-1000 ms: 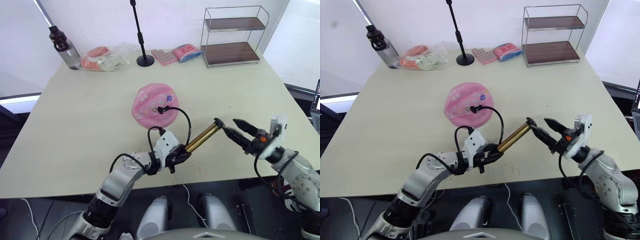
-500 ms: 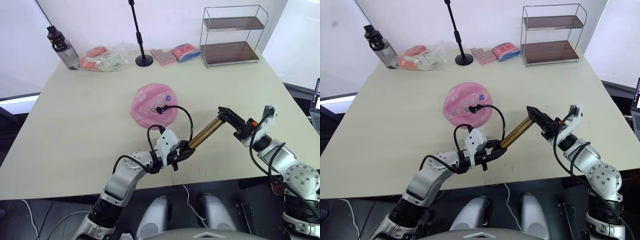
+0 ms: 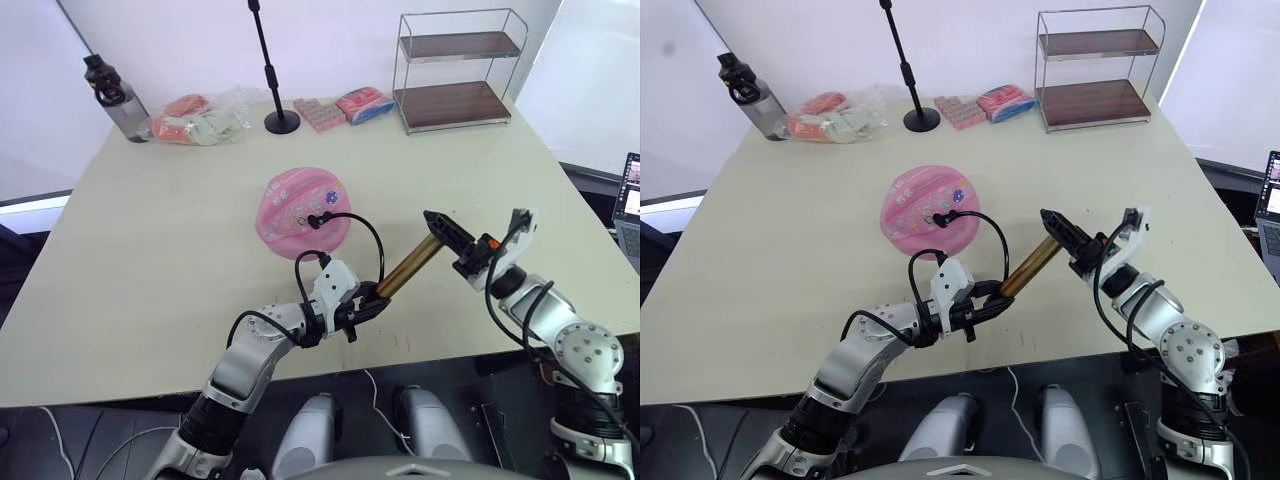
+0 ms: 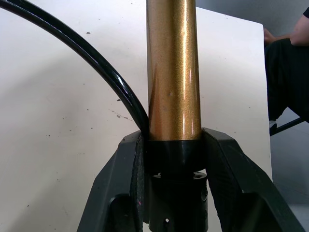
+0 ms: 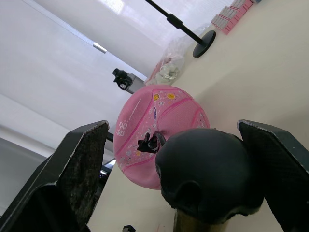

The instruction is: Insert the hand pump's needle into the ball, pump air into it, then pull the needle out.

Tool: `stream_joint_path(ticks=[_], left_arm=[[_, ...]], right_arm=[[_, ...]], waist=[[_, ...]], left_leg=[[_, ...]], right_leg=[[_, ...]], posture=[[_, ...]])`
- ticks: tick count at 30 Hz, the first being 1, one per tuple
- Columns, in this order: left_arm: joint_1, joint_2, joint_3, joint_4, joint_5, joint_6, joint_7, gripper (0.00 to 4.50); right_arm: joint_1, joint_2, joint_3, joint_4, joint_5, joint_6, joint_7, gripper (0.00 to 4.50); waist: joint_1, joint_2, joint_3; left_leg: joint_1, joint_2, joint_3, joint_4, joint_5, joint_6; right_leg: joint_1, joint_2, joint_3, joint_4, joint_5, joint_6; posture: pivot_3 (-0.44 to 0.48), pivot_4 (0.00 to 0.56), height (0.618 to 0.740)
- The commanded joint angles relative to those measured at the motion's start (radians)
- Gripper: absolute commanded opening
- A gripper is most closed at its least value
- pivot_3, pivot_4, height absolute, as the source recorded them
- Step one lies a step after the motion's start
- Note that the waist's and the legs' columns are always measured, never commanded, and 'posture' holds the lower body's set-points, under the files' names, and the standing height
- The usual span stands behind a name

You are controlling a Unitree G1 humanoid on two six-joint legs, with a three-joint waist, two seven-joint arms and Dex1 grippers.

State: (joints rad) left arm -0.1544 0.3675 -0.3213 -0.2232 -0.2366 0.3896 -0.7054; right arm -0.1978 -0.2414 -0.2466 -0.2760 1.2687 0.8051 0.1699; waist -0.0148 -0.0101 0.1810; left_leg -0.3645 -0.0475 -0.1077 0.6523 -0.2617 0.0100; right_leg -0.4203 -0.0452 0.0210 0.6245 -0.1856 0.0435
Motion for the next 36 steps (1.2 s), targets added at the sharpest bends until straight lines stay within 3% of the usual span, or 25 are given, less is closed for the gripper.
stream_joint_path(ticks=[1, 22, 28, 36], left_arm=[[-0.010, -0.002, 0.011, -0.028, -0.006, -0.006, -0.009, 1.37], [0.008, -0.005, 0.002, -0.038, 0.003, 0.017, 0.001, 1.37], [0.008, -0.006, 0.005, -0.042, 0.004, 0.026, 0.000, 1.37], [0.017, 0.003, 0.004, -0.037, 0.012, 0.014, -0.002, 1.37]], right_arm=[[-0.024, 0.012, 0.002, -0.020, 0.006, -0.018, 0.007, 4.50], [-0.019, 0.024, 0.023, -0.030, -0.067, -0.042, 0.040, 4.50], [-0.020, 0.016, 0.038, -0.031, -0.141, -0.067, 0.066, 1.78], [-0.029, 0.012, 0.028, -0.036, -0.141, -0.068, 0.079, 1.77]], waist=[[0.000, 0.000, 0.000], [0.000, 0.000, 0.000], [0.000, 0.000, 0.000], [0.000, 0.000, 0.000]], left_leg=[[0.000, 0.000, 0.000, 0.000, 0.000, 0.000], [-0.007, 0.000, 0.000, 0.000, 0.000, 0.000], [-0.012, 0.000, 0.001, 0.000, 0.000, 0.000], [-0.013, 0.000, 0.000, 0.000, 0.000, 0.000]], right_leg=[[0.000, 0.000, 0.000, 0.000, 0.000, 0.000], [-0.007, 0.000, 0.001, 0.000, 0.000, 0.000], [-0.012, 0.000, 0.001, 0.001, 0.000, 0.000], [-0.013, 0.000, 0.000, 0.001, 0.000, 0.000]], posture=[[0.000, 0.150, 0.740], [0.000, 0.150, 0.740], [0.000, 0.150, 0.740], [0.000, 0.150, 0.740]])
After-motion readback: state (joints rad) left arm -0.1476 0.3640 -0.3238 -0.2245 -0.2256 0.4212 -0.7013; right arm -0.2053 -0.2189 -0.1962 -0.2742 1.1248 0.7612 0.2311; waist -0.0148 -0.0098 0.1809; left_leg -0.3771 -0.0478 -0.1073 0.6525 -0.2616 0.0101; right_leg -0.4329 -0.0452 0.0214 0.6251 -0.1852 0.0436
